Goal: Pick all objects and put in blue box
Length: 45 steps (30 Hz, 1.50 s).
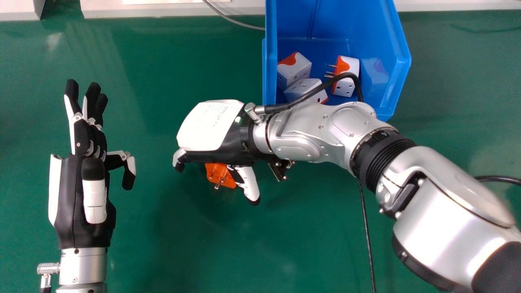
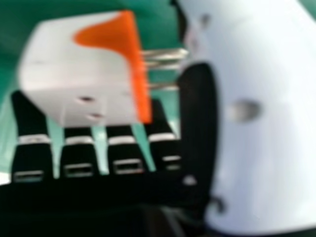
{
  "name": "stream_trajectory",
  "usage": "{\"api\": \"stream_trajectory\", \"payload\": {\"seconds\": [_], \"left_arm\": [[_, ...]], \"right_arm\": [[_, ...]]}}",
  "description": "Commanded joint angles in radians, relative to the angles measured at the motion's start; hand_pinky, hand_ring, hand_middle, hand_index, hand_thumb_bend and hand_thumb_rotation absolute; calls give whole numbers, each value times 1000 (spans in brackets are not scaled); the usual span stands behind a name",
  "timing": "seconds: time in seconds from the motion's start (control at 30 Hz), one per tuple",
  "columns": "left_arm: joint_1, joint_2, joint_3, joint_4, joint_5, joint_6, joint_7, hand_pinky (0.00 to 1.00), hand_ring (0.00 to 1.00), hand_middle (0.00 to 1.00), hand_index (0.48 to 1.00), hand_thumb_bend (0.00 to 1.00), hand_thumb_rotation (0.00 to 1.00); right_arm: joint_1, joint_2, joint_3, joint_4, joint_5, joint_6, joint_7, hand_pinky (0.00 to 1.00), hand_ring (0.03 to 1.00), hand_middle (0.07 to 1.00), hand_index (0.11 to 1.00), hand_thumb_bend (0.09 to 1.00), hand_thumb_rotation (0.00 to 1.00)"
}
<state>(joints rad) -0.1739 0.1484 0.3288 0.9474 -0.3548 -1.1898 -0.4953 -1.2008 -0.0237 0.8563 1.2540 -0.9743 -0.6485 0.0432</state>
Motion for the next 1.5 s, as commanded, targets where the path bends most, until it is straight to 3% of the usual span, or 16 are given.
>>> {"api": "stream_trajectory", "payload": {"seconds": [0.0,0.1,0.3,0.47,0.67,0.9,1.33,1.47], "left_arm": [[0,9,0,-15,6,-12,5,0,1000,1000,929,1000,994],[1,12,-2,-19,8,-11,8,0,1000,1000,929,1000,994],[-3,12,-3,-19,-4,-2,-3,0,1000,1000,928,1000,994],[-5,11,-3,-19,0,-7,-1,0,1000,1000,925,1000,992],[-9,12,-2,-18,-4,-4,-3,0,1000,1000,925,1000,992],[-18,15,0,0,7,-15,4,0,1000,1000,925,1000,992],[-31,8,-11,8,4,-8,-8,0,1000,1000,923,1000,989],[-37,6,-13,14,8,-5,-6,0,1000,1000,922,1000,988]], "right_arm": [[-17,-11,-22,-5,28,-28,-33,511,634,675,636,731,52],[-19,-16,-20,-4,26,-43,-59,494,603,646,601,689,41],[-26,-17,-30,0,40,-56,-56,453,531,578,517,592,17],[-32,-25,-33,-4,39,-70,-68,437,502,553,489,560,8],[-38,-30,-29,-6,32,-75,-72,421,478,532,480,544,4],[-47,-38,-34,-7,38,-83,-51,403,455,513,476,536,1],[-56,-79,-61,-37,52,-104,-20,381,434,489,479,532,0],[-59,-98,-77,-52,66,-117,8,382,435,489,479,532,0]]}}
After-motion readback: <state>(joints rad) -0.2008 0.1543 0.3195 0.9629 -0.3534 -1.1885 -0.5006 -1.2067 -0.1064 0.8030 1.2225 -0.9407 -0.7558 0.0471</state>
